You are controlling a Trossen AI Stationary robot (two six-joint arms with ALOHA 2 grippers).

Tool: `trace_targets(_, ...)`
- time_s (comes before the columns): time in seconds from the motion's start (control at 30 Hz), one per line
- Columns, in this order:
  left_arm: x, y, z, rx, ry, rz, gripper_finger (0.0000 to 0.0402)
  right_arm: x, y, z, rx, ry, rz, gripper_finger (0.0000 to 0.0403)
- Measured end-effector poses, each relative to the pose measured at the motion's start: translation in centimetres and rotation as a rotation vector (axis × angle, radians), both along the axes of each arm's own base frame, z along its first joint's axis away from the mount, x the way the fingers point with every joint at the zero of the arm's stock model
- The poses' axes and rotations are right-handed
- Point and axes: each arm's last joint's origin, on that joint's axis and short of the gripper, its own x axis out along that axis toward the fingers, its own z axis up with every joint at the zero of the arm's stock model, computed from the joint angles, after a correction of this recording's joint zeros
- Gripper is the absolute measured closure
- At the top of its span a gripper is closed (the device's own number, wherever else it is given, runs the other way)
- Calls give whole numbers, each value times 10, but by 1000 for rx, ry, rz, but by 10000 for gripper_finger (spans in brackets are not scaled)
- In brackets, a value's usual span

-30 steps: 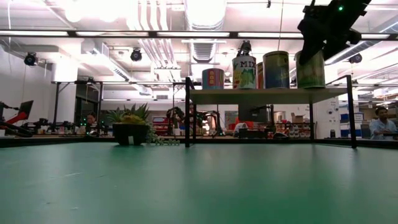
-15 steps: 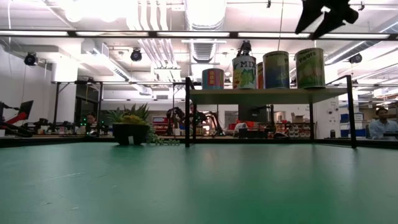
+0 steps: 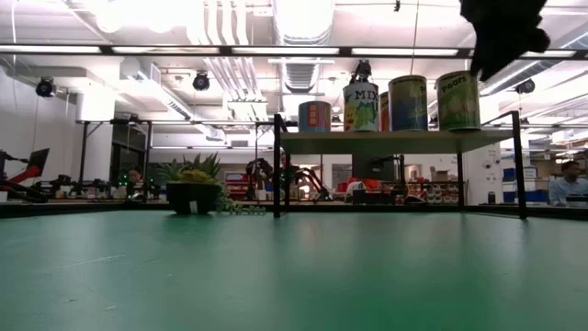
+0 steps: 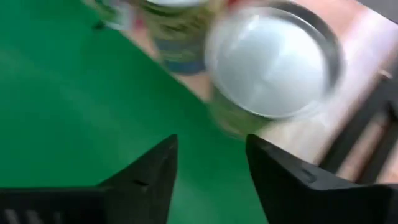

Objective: Pick and place cans onto a shelf
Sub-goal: Put the canned pears on the shelf

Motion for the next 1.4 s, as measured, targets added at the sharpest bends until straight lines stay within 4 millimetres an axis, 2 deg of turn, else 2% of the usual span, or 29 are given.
trace_targets(0.2,0,0,0,1,0,0,400,0,-3,-13,-68,70,-66,318)
trace_targets(0.43,0,0,0,18,-2,-2,400,-1,-5,-9,-162,57,-139,387)
trace_targets(0.7,0,0,0,7,-1,-2,400,-2,-7,1,-229,40,-154,394)
trace_targets(0.9,0,0,0,6,-1,-2,400,-5,-6,30,-220,-79,-156,394)
trace_targets(1.0,0,0,0,19,-3,4,400,1,-7,36,-228,-116,-140,394)
trace_targets(1.27,0,2,0,32,-5,47,400,37,-14,24,-258,-29,-71,394)
trace_targets(1.4,0,2,0,32,-5,47,400,46,-19,16,-257,41,-76,394)
